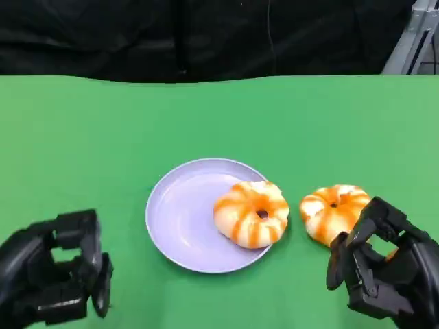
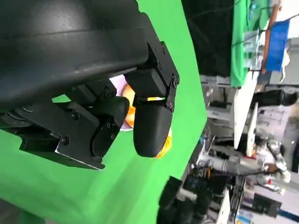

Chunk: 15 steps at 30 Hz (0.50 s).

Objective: Grasp the bread from the table and place it into the plate.

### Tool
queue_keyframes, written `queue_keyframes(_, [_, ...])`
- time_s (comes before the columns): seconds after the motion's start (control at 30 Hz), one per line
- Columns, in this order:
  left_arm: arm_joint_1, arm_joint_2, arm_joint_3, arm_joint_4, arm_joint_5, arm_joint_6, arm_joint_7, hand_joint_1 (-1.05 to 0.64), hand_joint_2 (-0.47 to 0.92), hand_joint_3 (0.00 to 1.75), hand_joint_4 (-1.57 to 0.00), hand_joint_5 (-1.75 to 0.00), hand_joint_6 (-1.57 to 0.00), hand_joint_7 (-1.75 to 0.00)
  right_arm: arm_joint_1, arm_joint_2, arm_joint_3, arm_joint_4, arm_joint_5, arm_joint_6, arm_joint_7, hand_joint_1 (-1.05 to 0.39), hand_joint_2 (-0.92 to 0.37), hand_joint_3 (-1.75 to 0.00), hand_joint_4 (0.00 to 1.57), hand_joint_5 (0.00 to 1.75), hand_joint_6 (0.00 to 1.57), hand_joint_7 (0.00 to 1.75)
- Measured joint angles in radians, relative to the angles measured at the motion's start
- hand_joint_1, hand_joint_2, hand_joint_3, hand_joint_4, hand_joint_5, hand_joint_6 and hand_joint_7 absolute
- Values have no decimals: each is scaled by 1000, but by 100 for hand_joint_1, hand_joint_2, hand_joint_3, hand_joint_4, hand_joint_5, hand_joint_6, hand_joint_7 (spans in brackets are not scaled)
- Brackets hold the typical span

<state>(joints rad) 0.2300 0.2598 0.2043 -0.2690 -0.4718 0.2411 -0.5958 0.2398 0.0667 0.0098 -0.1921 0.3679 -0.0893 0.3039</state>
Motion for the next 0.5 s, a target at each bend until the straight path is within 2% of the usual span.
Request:
queue_keyframes(0.27, [-13, -23, -24, 143, 48, -167, -25, 0, 60, 126, -96, -175, -81, -175, -3, -6, -16, 11, 9, 0, 12, -14, -45, -128, 87, 175, 69, 163])
queue_keyframes(0.5, [-22, -24, -37, 166, 56, -208, -25, 2, 61, 127, -95, -175, -80, -175, -3, -9, -16, 11, 11, 3, 12, -14, -44, -129, 87, 175, 69, 165])
